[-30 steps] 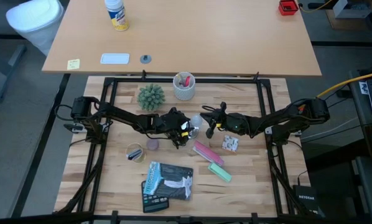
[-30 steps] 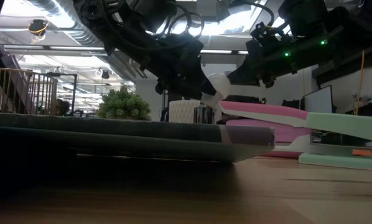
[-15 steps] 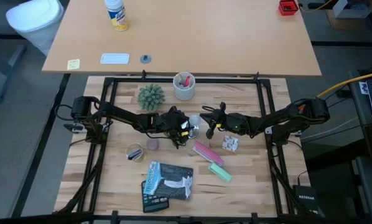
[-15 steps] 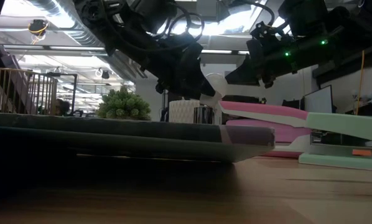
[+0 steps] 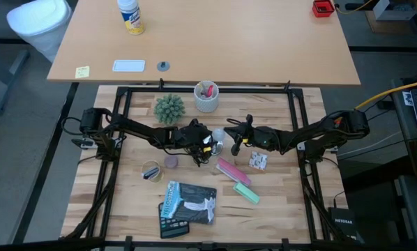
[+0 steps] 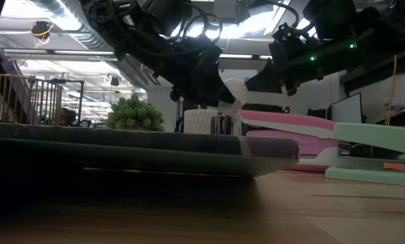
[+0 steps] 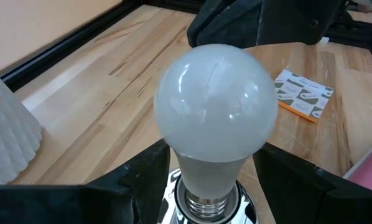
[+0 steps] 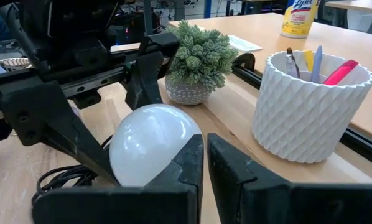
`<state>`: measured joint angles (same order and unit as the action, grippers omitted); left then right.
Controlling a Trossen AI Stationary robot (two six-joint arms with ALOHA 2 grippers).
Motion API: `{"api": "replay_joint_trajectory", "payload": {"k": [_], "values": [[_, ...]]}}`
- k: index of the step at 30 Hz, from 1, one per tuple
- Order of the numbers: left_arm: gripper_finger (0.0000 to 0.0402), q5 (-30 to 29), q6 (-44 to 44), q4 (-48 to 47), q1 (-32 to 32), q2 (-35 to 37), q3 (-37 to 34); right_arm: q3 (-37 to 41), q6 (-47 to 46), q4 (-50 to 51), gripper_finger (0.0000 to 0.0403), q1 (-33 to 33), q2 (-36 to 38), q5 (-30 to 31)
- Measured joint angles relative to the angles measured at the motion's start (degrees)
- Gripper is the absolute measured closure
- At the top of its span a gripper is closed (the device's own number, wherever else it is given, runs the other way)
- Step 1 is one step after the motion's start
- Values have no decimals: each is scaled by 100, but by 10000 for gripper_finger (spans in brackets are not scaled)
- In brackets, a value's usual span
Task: Screw lightbulb
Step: Remove the lightbulb from the lamp
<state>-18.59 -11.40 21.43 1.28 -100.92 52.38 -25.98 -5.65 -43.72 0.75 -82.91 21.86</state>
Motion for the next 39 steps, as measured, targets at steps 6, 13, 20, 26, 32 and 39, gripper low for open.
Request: {"api": "replay_joint_trajectory", "payload": {"k": [6, 13, 20, 26, 32, 39], "values": [[215, -7, 0, 88, -9, -9, -9, 0, 0, -13, 375, 2, 0, -10], [239, -2, -1, 90, -11, -9, -11, 0, 0, -35, 375, 2, 2, -10], [255, 4, -13, 125, -15, -9, -11, 0, 0, -176, 375, 2, 4, -38], [254, 20, 17, 130, -15, -9, -11, -2, 0, -184, 375, 2, 4, -147], [236, 28, 50, 129, -20, -9, -11, -2, -2, -140, 375, 2, 5, -192], [200, 181, 2, 70, -11, 3, -9, -2, -2, -103, 375, 2, 4, -241]]}}
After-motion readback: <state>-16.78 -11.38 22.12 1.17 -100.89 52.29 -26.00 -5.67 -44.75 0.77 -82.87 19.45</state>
